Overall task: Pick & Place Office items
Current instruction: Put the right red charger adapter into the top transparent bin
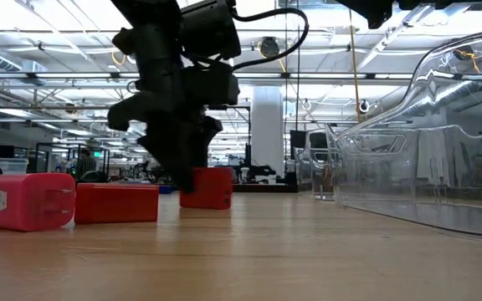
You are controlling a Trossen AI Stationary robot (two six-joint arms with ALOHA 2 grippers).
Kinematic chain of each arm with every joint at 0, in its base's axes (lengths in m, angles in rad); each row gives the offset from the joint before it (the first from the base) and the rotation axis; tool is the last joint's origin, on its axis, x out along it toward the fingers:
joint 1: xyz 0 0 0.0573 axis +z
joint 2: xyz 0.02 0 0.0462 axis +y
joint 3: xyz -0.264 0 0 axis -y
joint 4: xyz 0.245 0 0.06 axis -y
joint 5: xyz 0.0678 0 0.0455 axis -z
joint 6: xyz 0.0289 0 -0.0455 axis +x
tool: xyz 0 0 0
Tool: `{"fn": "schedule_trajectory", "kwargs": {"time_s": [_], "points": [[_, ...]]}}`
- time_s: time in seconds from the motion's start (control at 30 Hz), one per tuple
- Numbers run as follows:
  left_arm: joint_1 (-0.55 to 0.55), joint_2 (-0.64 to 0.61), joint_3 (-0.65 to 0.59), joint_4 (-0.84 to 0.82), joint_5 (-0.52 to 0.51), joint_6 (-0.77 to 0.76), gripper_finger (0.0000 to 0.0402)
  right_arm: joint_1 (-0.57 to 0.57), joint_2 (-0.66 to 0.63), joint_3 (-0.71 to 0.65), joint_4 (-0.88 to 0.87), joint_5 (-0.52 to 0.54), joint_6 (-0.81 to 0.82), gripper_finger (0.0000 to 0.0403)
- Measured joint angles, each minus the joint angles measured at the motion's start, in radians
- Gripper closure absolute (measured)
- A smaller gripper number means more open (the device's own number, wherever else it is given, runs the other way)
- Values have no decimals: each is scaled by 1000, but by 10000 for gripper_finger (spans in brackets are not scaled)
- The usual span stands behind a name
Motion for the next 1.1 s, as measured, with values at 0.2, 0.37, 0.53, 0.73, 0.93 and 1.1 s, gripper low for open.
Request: {"fn": "schedule_trajectory", "kwargs": {"time_s": [0.2, 0.37, 0.53, 0.73, 0.93, 1.1], "points": [[1, 21, 3, 51, 1, 4, 280, 0, 0, 0, 0, 0, 0, 110], [0, 40, 5, 70, -10, 9, 274, 0, 1, 0, -5, 0, 0, 110], [5, -19, -4, 16, -108, 8, 280, 0, 37, 0, -15, 5, 26, 110], [9, -183, -2, -13, -129, -28, 280, -6, 199, 0, 115, 97, 2, 110], [8, -310, -1, 12, -188, -40, 280, -57, 380, 81, 180, 106, 45, 110], [6, -346, -1, 17, -222, -44, 280, -110, 511, 149, 172, 49, 112, 110]]}}
